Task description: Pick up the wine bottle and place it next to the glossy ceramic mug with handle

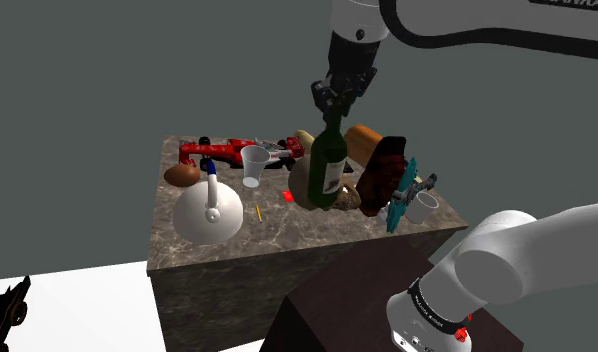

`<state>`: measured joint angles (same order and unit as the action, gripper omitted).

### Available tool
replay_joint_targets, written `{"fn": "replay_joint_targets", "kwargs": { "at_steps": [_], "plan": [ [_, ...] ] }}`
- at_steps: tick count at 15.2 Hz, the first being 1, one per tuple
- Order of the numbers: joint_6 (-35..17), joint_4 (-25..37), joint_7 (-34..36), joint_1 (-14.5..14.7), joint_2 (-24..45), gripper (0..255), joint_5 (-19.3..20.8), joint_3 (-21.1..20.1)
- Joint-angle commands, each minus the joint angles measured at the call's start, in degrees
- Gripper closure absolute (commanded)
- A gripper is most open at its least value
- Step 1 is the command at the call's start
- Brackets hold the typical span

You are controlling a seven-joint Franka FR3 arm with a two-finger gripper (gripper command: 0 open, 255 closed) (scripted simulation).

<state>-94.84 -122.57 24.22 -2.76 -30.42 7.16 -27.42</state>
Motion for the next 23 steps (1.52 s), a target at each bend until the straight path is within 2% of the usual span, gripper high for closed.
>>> {"fn": "replay_joint_targets", "kwargs": {
  "at_steps": [1,23],
  "plan": [
    [1.36,1.61,-0.31,-0.14,0.21,255,0.11,0.07],
    [17.47,23.78,-3.42,-2.40,6.18,255,2.60,-0.55]
  ]
}}
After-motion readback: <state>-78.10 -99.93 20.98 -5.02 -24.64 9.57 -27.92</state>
